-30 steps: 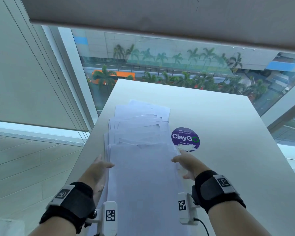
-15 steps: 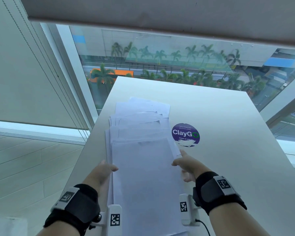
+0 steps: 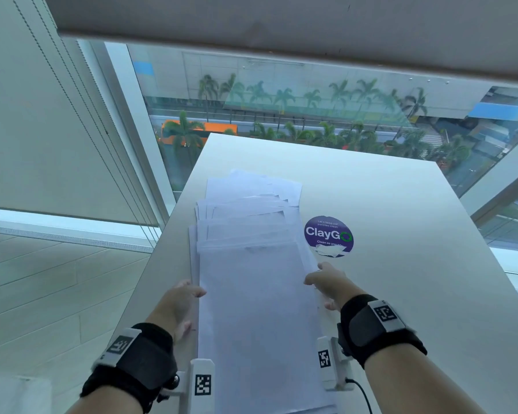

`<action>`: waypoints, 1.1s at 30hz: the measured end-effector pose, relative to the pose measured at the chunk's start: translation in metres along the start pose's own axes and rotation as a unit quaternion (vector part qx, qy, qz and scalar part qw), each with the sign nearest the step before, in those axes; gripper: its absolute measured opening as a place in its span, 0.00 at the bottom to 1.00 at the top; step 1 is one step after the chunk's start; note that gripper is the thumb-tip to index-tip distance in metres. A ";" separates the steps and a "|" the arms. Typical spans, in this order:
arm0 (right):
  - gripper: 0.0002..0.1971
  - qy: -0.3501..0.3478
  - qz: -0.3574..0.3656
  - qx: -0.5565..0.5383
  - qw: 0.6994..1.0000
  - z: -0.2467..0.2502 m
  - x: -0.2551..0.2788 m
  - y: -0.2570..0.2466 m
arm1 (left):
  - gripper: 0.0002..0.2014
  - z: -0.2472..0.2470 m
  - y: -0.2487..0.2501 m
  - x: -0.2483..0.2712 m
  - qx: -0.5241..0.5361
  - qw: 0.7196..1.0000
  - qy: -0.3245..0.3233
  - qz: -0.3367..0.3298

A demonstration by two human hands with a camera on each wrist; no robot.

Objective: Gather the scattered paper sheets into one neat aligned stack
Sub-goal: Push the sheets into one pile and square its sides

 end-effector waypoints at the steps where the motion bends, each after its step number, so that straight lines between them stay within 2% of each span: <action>1: 0.32 0.012 -0.003 0.017 1.000 0.001 -0.001 -0.003 | 0.28 0.002 0.001 -0.004 0.002 1.000 0.016 -0.003; 4: 0.26 0.022 -0.013 -0.012 1.000 -0.001 -0.007 -0.009 | 0.25 0.001 0.011 -0.015 -0.015 0.999 0.041 -0.010; 9: 0.15 -0.010 -0.020 -0.065 0.998 -0.009 -0.013 -0.006 | 0.17 -0.005 0.016 -0.015 -0.050 0.998 0.025 0.025; 12: 0.11 -0.011 -0.006 -0.115 0.993 -0.004 -0.010 -0.007 | 0.16 -0.008 0.021 -0.015 -0.071 0.997 0.022 0.007; 16: 0.16 -0.018 0.003 -0.162 0.987 -0.002 -0.008 -0.006 | 0.21 -0.016 0.022 -0.016 -0.068 0.997 -0.010 -0.025; 19: 0.19 -0.017 0.009 -0.158 0.987 -0.005 -0.009 -0.004 | 0.26 -0.012 0.019 -0.032 -0.060 0.997 0.018 -0.044; 22: 0.20 -0.011 0.017 -0.151 0.988 -0.007 -0.009 -0.003 | 0.15 -0.015 0.028 -0.017 -0.051 0.996 0.019 -0.067; 25: 0.21 -0.008 0.029 -0.148 0.989 -0.008 -0.009 -0.002 | 0.07 -0.019 0.042 0.008 -0.038 0.991 0.007 -0.127; 30: 0.22 -0.017 0.033 -0.162 0.986 -0.010 -0.003 -0.002 | 0.12 -0.023 0.049 0.026 -0.068 0.973 0.029 -0.221; 33: 0.25 -0.003 0.032 -0.159 0.987 -0.010 -0.003 0.000 | 0.18 -0.024 0.041 -0.001 -0.063 0.971 0.029 -0.228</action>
Point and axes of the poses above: each hand's wrist, its own x-axis away from the middle knuckle, its own z-axis out of the back of the hand, y = z × x, the point moved 8 cm from there along -x, towards the middle knuckle, and after that the axes turned 13 degrees about z, right-handed, at the moved point
